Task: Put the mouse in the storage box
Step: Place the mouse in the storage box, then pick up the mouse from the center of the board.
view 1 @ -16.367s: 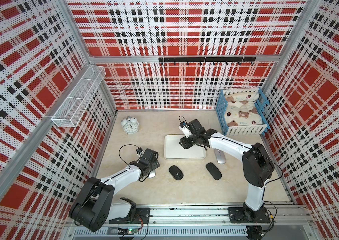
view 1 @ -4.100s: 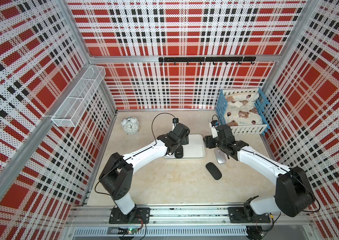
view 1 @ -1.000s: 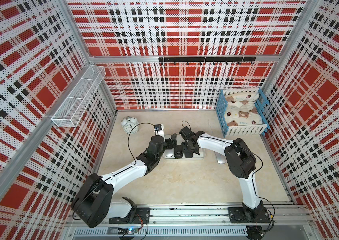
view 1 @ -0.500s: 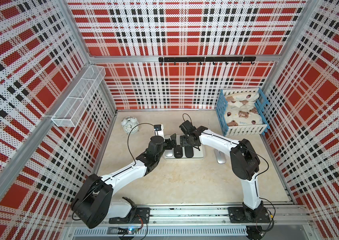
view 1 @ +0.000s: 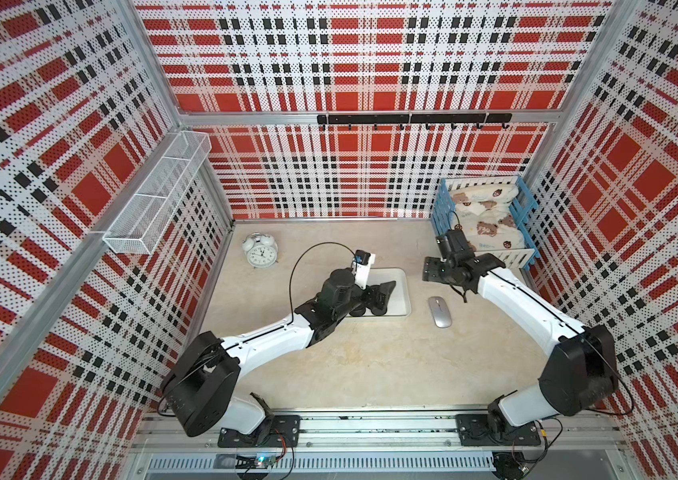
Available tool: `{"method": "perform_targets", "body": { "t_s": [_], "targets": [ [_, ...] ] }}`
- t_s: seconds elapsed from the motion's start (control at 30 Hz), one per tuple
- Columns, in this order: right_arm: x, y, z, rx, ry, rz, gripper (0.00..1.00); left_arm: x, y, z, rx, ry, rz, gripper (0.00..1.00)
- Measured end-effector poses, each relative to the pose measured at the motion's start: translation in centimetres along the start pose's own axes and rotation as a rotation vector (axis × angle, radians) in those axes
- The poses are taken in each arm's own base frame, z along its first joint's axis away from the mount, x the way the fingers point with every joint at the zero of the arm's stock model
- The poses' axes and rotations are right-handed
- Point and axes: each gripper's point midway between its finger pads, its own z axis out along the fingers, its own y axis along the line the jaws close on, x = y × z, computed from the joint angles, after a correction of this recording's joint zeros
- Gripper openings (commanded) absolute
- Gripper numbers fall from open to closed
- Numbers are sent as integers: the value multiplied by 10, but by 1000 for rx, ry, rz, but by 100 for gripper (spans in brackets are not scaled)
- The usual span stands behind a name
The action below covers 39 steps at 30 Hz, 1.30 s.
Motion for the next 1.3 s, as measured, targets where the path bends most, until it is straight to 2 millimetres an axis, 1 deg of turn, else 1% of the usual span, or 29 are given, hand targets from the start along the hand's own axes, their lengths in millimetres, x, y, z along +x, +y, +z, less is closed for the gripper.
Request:
{"method": "perform_targets", "body": {
  "t_s": [0.07, 0.17, 0.23, 0.3, 0.4, 0.53, 0.63, 0.7, 0.87, 0.97, 1.17, 1.3],
  "targets": [
    [25, -14, 5, 24, 50, -39, 81, 5, -16, 5, 61, 19, 25, 100],
    [58, -24, 13, 27, 128, -82, 82, 17, -30, 10, 128, 52, 49, 100],
    [73, -29, 19, 21, 171, -96, 82, 25, -38, 13, 165, 72, 60, 100],
    [84, -31, 23, 8, 205, -109, 82, 31, -44, 16, 191, 89, 67, 100],
    [85, -28, 31, -11, 218, -124, 82, 34, -50, 20, 217, 100, 68, 100],
    [88, -26, 51, 1, 253, -148, 80, 32, -52, 24, 228, 97, 68, 100],
    [91, -29, 67, 37, 283, -161, 80, 31, -53, 24, 229, 93, 68, 100],
    [92, -32, 74, 65, 289, -164, 80, 31, -53, 24, 229, 93, 67, 100],
    [91, -36, 81, 91, 285, -154, 79, 30, -53, 24, 229, 87, 67, 100],
    [88, -32, 88, 80, 275, -148, 78, 30, -52, 25, 227, 89, 67, 100],
    [99, -29, 101, 71, 312, -142, 74, 32, -51, 28, 219, 92, 67, 100],
    [99, -28, 102, 67, 315, -124, 73, 28, -51, 29, 215, 80, 67, 100]
  ]
}}
